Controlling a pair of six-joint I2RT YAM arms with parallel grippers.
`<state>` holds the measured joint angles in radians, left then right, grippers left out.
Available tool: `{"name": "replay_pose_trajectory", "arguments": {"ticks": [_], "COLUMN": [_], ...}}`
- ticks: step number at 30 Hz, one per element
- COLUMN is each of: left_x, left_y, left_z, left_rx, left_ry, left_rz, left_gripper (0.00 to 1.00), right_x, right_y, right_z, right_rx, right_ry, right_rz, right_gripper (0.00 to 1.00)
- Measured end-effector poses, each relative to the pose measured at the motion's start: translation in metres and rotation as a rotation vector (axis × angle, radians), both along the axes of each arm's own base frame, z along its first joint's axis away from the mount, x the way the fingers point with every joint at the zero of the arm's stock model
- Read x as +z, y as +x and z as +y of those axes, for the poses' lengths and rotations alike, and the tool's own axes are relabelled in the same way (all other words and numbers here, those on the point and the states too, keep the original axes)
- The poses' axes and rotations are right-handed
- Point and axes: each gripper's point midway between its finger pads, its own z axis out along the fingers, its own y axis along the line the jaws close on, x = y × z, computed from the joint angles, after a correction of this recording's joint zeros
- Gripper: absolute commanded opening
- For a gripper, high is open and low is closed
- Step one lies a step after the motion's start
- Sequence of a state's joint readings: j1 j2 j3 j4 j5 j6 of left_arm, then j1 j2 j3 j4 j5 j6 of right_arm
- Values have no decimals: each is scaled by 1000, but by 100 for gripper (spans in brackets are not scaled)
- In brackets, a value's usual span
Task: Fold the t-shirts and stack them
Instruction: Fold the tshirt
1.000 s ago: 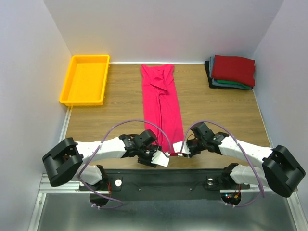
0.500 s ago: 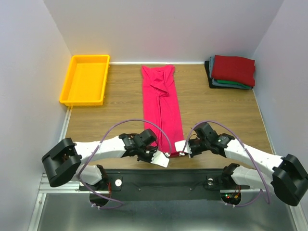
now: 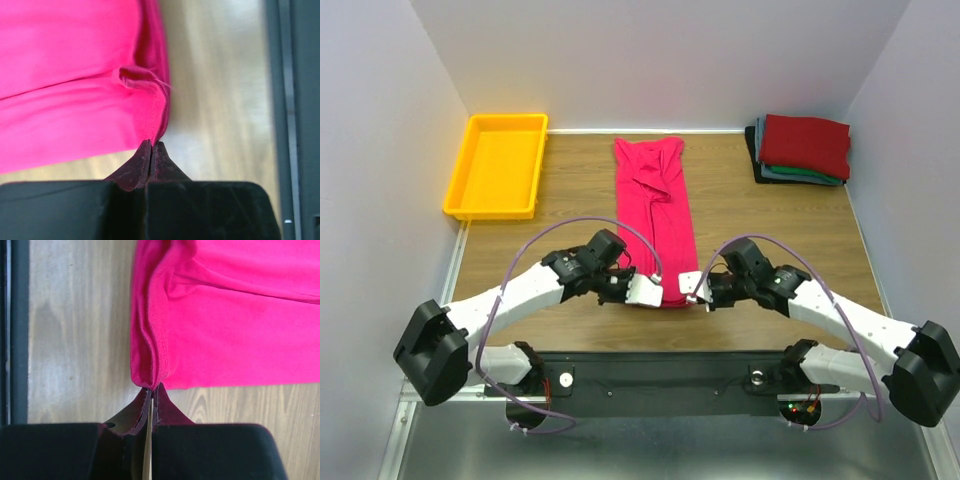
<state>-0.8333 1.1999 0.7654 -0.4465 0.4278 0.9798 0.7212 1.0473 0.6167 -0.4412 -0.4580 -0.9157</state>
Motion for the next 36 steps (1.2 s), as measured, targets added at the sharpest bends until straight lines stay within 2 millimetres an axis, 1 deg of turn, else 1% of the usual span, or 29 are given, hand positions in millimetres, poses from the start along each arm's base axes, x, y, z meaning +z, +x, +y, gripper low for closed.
{"name": "replay_pose_trajectory", "arguments": {"ticks": [2,6,11,13,15,20,27,30,31,33,36], "left_x": [5,10,9,9,9,8,20,23,23,21,14], "left_y": [18,46,69,80,90,124,170,191,199,209,231], "left_z": [1,3,3,2,1,0,-5,-6,-6,-3,0], "left_rx": [23,41,40,36,36,35,18,17,18,19,28], "left_ry": [-4,0,6,6,6,11,2,2,4,10,21], "left_rz": [-19,-57,-96,-120,-140,-189,-268,-292,-300,-308,-318], "left_gripper": [0,0,0,0,0,1,1,1,1,2,3], "right_x": [1,-1,-2,-3,-4,-5,2,4,5,2,-5], "right_y": [5,20,51,72,86,115,159,184,189,208,227], "right_z": [2,0,-2,-4,-6,-4,1,4,5,5,3], "right_rx": [-7,-31,-66,-89,-96,-94,-88,-92,-89,-96,-107], "right_ry": [-6,-21,-28,-30,-29,-25,3,15,20,26,28], "right_rz": [1,0,-2,-7,-8,-14,-42,-52,-56,-59,-56], "right_gripper": [0,1,1,1,1,1,1,1,1,1,1]}}
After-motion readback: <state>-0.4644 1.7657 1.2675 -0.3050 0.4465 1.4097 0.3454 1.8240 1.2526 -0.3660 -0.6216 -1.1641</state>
